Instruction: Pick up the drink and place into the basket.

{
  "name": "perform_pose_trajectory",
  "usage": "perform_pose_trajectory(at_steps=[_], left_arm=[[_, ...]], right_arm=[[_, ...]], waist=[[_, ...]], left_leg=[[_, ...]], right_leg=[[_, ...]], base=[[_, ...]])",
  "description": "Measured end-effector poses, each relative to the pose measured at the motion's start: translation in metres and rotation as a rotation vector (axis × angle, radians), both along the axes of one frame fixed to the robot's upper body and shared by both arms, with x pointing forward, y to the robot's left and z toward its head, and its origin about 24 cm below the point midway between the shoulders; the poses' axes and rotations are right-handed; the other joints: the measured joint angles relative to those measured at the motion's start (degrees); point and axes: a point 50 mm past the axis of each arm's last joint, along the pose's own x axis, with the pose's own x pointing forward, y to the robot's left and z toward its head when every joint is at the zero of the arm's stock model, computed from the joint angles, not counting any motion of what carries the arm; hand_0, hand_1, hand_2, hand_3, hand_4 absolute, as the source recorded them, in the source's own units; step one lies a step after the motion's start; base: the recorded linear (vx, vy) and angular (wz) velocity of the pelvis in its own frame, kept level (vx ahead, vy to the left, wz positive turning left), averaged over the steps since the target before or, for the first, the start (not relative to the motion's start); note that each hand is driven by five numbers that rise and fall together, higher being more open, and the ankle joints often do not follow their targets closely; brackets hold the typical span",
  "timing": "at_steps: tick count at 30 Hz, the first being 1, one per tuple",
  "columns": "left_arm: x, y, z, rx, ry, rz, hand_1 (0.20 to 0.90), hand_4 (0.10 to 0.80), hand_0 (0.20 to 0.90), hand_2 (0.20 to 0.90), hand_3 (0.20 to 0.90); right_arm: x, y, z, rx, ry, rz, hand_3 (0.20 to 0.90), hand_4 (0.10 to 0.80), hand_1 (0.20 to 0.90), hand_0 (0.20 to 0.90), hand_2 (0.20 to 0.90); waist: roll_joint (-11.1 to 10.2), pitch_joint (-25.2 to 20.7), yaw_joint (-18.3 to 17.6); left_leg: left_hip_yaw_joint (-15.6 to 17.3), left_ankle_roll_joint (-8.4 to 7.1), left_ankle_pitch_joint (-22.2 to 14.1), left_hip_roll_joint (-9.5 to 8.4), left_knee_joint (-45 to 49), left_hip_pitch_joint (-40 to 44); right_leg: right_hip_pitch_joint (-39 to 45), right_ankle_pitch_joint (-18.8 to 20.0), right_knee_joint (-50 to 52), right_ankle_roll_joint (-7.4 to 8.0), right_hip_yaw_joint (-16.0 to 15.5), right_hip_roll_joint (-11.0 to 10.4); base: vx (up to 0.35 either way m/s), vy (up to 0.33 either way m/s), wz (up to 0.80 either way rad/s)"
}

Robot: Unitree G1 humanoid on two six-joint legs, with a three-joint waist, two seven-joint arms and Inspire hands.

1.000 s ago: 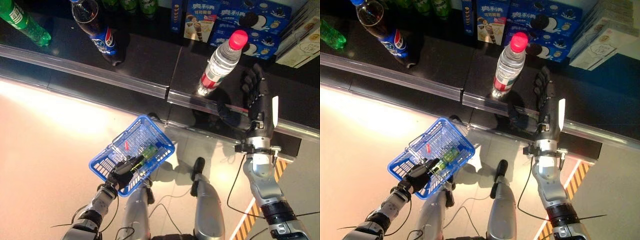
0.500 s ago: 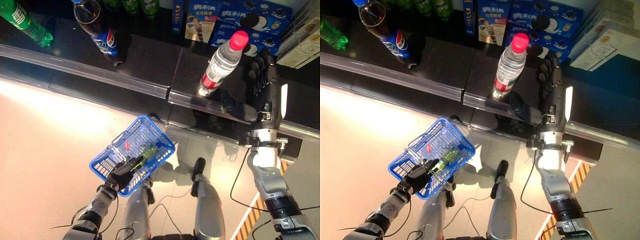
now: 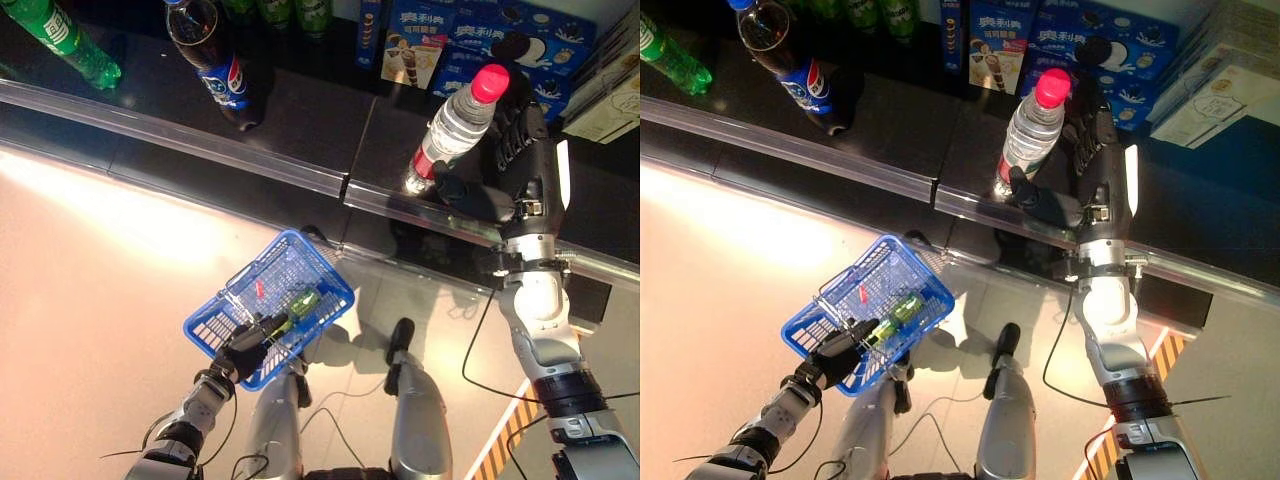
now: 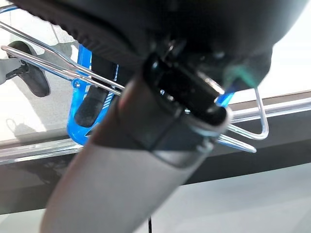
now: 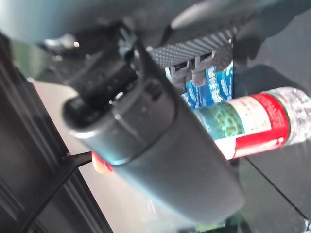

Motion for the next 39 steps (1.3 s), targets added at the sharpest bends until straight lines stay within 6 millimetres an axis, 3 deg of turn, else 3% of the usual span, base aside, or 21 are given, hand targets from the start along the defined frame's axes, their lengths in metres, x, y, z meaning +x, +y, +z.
perform_pose_trajectory(at_steps=[21, 22, 23, 24, 39], left_arm=[[0.01, -0.003, 0.006, 0.018, 0.002, -0.058, 0.3, 0.1, 0.3, 0.3, 0.2], [0.01, -0.002, 0.006, 0.019, 0.003, -0.06, 0.3, 0.1, 0.3, 0.3, 0.2], [0.01, -0.002, 0.006, 0.02, 0.003, -0.061, 0.3, 0.1, 0.3, 0.3, 0.2], [0.01, -0.002, 0.007, 0.022, 0.005, -0.064, 0.3, 0.1, 0.3, 0.3, 0.2], [0.011, -0.003, 0.007, 0.022, 0.009, -0.078, 0.3, 0.1, 0.3, 0.3, 0.2]], right_arm=[[0.037, -0.002, 0.026, 0.013, 0.082, 0.045, 0.9, 0.8, 0.9, 0.9, 0.9], [0.039, 0.0, 0.028, 0.011, 0.082, 0.048, 0.842, 0.742, 0.851, 0.851, 0.851], [0.041, 0.0, 0.029, 0.007, 0.085, 0.05, 0.483, 0.383, 0.542, 0.542, 0.542], [0.043, 0.002, 0.031, 0.002, 0.086, 0.053, 0.2, 0.1, 0.3, 0.3, 0.3], [0.046, 0.006, 0.029, -0.017, 0.113, 0.069, 0.2, 0.1, 0.3, 0.3, 0.3]], waist=[[0.2, 0.1, 2.6], [0.2, 0.1, 2.6], [0.2, 0.1, 2.6], [0.2, 0.1, 2.6], [0.9, 0.4, 3.9]], left_leg=[[-1.6, 0.13, -0.1, -0.21, 0.8, -0.4], [-1.6, 0.18, -0.1, -0.23, 1.0, -0.4], [-1.6, 0.24, -0.2, -0.23, 1.2, -0.5], [-1.6, 0.28, -0.2, -0.25, 1.3, -0.5], [-1.9, 0.32, -0.2, -0.42, 1.5, -0.3]], right_leg=[[1.1, -0.1, 0.1, 0.02, -1.4, -0.4], [1.1, -0.1, 0.1, 0.02, -1.4, -0.4], [1.2, -0.1, 0.1, 0.02, -1.4, -0.4], [1.2, -0.1, 0.2, 0.02, -1.4, -0.5], [1.8, -0.1, 0.3, 0.02, -1.8, -0.7]], base=[[0.004, -0.006, 0.03], [0.0, 0.0, 0.0], [0.0, 0.0, 0.0], [0.032, 0.006, 0.01], [0.003, 0.001, 0.0]])
